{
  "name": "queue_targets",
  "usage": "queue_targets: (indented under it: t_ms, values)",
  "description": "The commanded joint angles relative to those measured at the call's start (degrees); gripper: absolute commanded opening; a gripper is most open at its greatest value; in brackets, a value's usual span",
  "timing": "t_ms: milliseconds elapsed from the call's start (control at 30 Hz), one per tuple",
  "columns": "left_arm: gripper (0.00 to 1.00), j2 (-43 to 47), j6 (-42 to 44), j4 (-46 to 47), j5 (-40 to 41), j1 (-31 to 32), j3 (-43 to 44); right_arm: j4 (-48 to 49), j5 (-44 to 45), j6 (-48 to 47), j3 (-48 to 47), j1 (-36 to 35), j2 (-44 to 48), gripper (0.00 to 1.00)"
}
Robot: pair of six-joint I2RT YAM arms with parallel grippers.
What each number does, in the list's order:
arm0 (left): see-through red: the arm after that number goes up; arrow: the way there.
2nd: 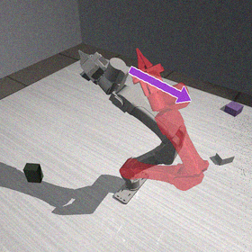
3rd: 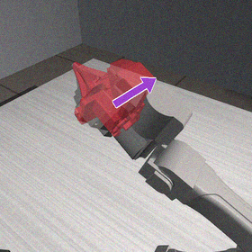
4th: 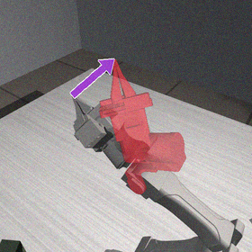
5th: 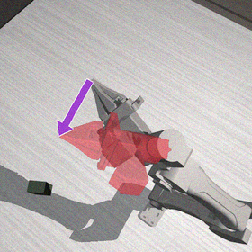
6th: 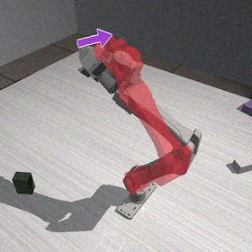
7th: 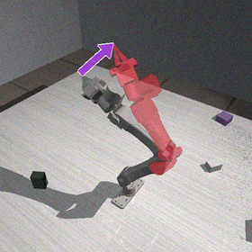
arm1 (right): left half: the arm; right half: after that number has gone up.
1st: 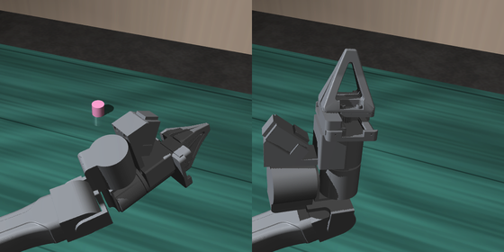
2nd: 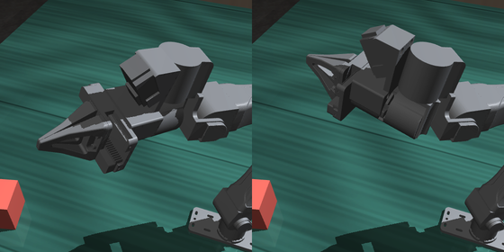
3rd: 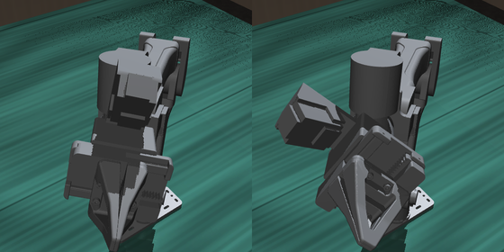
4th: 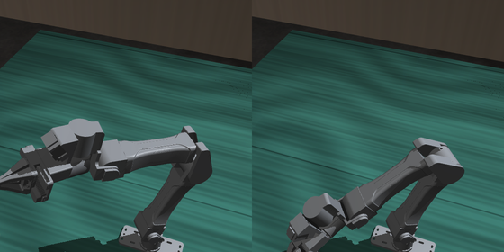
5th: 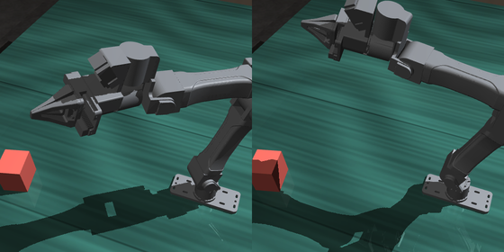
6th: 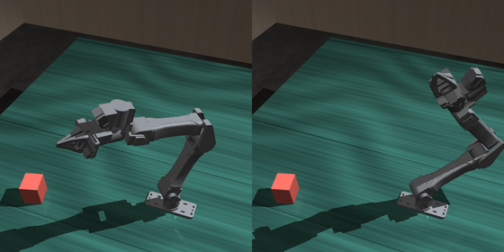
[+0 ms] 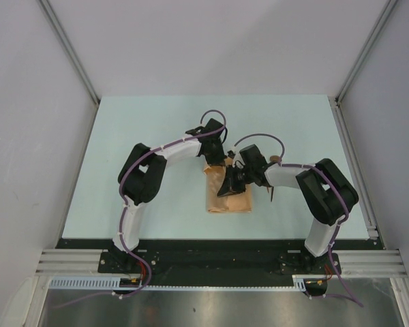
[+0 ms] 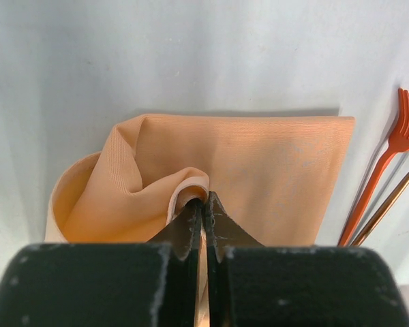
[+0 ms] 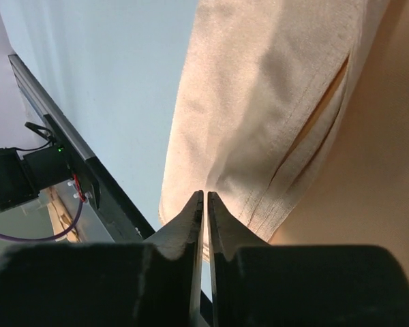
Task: Fold the napkin into a case and place the utensils inside
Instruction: Fold the lower triangle-folded napkin at the center of the board, then smooth out the 2/3-rectangle-folded napkin at the center of the board.
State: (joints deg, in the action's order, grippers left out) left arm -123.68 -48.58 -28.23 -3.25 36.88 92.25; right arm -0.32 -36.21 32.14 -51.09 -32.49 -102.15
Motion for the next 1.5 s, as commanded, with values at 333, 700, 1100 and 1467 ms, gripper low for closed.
queue_targets:
  t_ms: [333, 700, 1100, 1467]
  values:
    - [0.54, 5.81, 4.18, 1.42, -2.63, -0.85, -1.28, 8.49, 2.28, 1.70, 5.03, 1.20, -5.60, 0.00]
    - [0.72, 16.09, 15.25, -5.86, -6.61, -3.57, 0.12, 11.21, 1.40, 1.87, 6.09, 2.78, -8.07, 0.00]
    - [0.30, 28.32, 13.69, 9.67, -15.02, -3.40, -25.61, 9.90, -0.35, 1.61, 5.04, 3.40, -6.57, 0.00]
    - [0.10, 27.00, 7.45, 22.33, -19.52, 0.56, -39.76, 7.44, -0.88, 2.58, 1.97, 4.36, -4.29, 0.00]
